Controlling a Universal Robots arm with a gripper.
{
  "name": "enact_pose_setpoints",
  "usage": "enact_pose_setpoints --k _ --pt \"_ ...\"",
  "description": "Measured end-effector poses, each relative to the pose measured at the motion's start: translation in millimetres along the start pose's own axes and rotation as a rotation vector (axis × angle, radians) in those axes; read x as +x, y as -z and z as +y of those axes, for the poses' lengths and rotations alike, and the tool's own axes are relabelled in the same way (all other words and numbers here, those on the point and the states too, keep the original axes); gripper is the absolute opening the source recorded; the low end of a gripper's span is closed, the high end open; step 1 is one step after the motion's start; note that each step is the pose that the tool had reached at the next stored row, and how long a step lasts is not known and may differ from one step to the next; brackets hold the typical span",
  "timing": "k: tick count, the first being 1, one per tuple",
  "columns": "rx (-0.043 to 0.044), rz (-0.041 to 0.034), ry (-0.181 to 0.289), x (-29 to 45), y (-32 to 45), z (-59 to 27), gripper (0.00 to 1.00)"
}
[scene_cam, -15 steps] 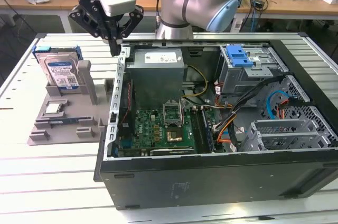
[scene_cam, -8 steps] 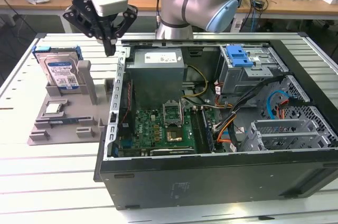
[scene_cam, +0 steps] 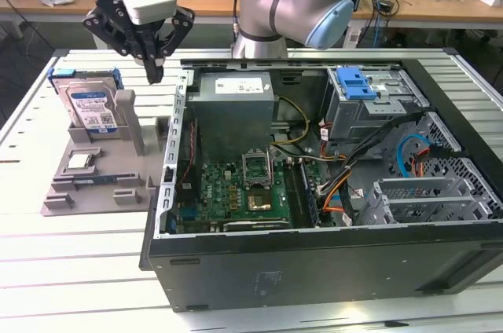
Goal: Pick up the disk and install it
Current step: 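Reach for the disk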
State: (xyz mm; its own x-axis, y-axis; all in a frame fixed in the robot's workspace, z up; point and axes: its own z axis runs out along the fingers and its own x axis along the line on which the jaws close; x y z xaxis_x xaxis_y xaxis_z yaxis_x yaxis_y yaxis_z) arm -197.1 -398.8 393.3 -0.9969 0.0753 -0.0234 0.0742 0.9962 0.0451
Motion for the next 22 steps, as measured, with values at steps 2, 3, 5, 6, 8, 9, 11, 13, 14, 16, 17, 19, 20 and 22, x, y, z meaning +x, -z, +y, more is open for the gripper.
enact_pose_setpoints --k 2,3,5,6,8,9,11,13,14,16,17,19,20,22 --pt "0.0 0.0 0.0 2.6 0.1 -0.2 0.1" --pt "-0.0001 0.0 0.0 4.0 0.1 -0.3 0.1" --pt "0.0 0.0001 0.0 7.0 0.2 -0.5 0.1" --pt "0.0 0.0001 0.0 8.2 0.2 -0.6 0.1" --pt "0.0 0.0 0.0 14.0 0.4 -1.0 0.1" --pt "0.0 0.0 0.0 16.9 0.5 -1.3 0.1" --pt "0.0 0.0001 0.0 20.3 0.6 -1.5 0.1" --pt "0.0001 0.0001 0.0 23.9 0.6 -1.6 0.1" --pt "0.0001 0.0001 0.0 26.4 0.7 -1.6 0.1" --pt "0.0001 0.0001 0.0 32.5 0.7 -1.2 0.1" --pt "0.0001 0.0 0.0 34.9 0.7 -0.9 0.1" --pt "0.0002 0.0 0.0 43.2 0.9 0.2 0.1" --pt "0.0002 0.0 0.0 47.0 0.9 0.5 0.1" --pt "0.0002 0.0 0.0 52.3 1.0 0.9 0.1"
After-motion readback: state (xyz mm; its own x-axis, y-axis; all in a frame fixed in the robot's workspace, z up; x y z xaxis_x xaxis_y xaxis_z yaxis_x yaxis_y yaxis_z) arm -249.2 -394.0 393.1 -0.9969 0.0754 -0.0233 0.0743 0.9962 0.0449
